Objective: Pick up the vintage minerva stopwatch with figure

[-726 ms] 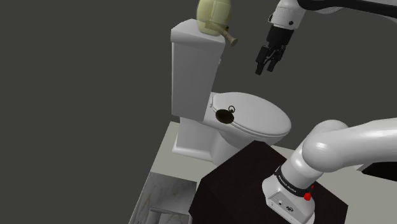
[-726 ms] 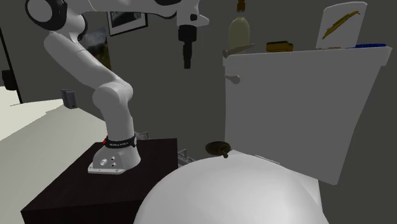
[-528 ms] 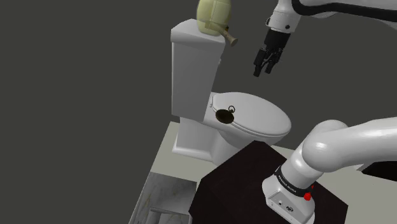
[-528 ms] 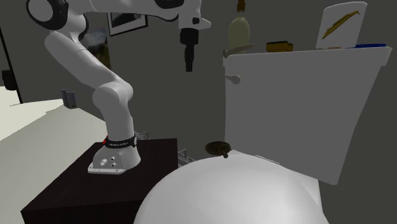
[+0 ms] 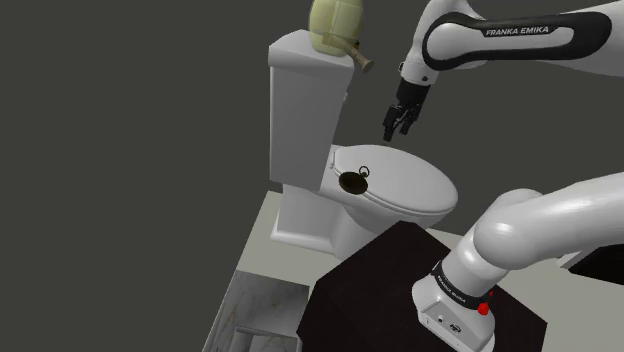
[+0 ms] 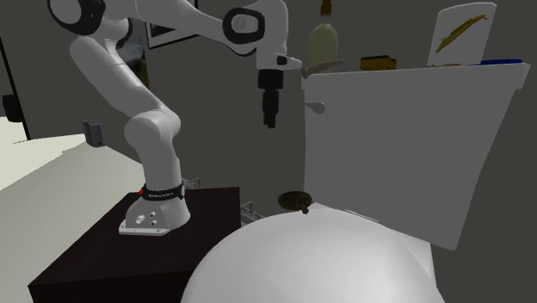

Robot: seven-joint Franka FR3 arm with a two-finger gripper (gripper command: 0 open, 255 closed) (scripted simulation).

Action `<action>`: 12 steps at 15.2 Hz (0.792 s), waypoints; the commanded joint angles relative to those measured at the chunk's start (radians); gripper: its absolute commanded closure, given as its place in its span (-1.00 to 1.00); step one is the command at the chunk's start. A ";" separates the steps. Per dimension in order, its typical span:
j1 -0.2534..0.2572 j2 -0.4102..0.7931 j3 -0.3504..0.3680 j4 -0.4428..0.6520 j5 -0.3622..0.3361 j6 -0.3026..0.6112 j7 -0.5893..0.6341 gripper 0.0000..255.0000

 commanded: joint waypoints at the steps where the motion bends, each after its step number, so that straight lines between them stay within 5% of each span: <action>1: -0.006 0.043 -0.020 -0.023 -0.012 0.068 -0.020 -1.00; 12: -0.029 0.394 -0.128 -0.036 -0.032 0.433 -0.144 -1.00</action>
